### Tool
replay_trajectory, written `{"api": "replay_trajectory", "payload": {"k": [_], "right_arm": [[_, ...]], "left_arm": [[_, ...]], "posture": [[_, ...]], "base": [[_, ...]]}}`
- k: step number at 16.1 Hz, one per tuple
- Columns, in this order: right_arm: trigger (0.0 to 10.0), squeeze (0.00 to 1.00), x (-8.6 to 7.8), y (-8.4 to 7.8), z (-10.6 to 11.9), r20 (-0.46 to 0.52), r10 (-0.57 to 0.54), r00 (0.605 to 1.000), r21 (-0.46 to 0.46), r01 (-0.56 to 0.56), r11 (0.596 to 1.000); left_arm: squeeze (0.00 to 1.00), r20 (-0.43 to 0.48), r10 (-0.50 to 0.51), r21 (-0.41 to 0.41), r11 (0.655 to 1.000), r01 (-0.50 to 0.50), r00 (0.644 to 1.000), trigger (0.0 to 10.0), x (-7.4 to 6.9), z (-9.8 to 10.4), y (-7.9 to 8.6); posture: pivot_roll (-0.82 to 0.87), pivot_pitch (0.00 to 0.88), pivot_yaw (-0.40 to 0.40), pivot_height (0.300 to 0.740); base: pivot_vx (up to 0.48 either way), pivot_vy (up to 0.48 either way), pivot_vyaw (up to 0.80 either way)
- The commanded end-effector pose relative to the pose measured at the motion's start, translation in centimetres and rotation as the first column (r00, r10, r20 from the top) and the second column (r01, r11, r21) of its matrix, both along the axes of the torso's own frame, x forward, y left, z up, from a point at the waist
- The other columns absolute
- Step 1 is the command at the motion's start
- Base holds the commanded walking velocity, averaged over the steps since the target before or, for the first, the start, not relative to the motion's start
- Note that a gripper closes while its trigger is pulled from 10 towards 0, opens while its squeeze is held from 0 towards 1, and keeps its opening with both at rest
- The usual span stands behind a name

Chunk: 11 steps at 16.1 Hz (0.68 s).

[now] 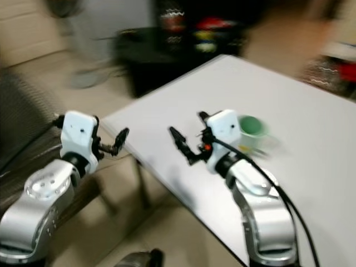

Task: Setting the table

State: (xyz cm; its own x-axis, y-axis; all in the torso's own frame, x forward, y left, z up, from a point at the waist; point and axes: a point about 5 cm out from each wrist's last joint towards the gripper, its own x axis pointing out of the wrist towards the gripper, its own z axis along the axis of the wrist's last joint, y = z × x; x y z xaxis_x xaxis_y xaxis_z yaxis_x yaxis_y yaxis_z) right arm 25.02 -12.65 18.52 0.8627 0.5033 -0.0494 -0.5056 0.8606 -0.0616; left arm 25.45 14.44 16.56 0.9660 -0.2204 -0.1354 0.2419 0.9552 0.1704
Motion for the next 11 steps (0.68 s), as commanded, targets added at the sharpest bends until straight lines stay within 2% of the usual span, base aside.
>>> {"api": "replay_trajectory", "payload": {"k": [1,3,6,9,11], "right_arm": [[10.0,1.0,-0.3,0.6,0.3,0.004,0.01,1.0,0.002,-0.01,1.0],[10.0,1.0,-0.7,1.0,0.2,-0.01,0.019,1.0,0.006,-0.019,1.0],[10.0,1.0,-0.9,1.1,0.2,-0.038,0.047,0.998,0.015,-0.047,0.999],[10.0,1.0,-1.7,1.5,-0.5,-0.072,0.075,0.995,0.008,-0.075,0.997],[10.0,1.0,-1.7,1.0,-0.3,-0.075,0.058,0.995,0.019,-0.056,0.998]], "left_arm": [[0.0,0.023,0.027,0.024,0.999,-0.027,0.999,10.0,0.2,0.5,0.4],[0.0,0.028,0.038,0.027,0.999,-0.039,0.999,10.0,0.3,0.6,0.8],[0.0,0.044,0.023,0.032,0.999,-0.025,0.999,10.0,0.1,0.9,0.4],[0.0,0.024,0.053,0.035,0.998,-0.054,0.998,10.0,-0.4,0.4,1.1],[0.0,0.03,0.022,0.044,0.999,-0.023,0.999,10.0,0.0,0.4,0.3]], "posture": [[0.11,0.0,0.054,0.74],[0.1,0.0,0.051,0.74],[0.14,0.0,0.025,0.74],[0.12,0.0,0.034,0.74],[0.13,0.0,0.033,0.74]], "base": [[0.0,0.0,0.8],[0.0,0.0,0.8],[0.0,0.0,0.8],[0.0,0.0,0.8],[0.0,0.0,0.8]]}}
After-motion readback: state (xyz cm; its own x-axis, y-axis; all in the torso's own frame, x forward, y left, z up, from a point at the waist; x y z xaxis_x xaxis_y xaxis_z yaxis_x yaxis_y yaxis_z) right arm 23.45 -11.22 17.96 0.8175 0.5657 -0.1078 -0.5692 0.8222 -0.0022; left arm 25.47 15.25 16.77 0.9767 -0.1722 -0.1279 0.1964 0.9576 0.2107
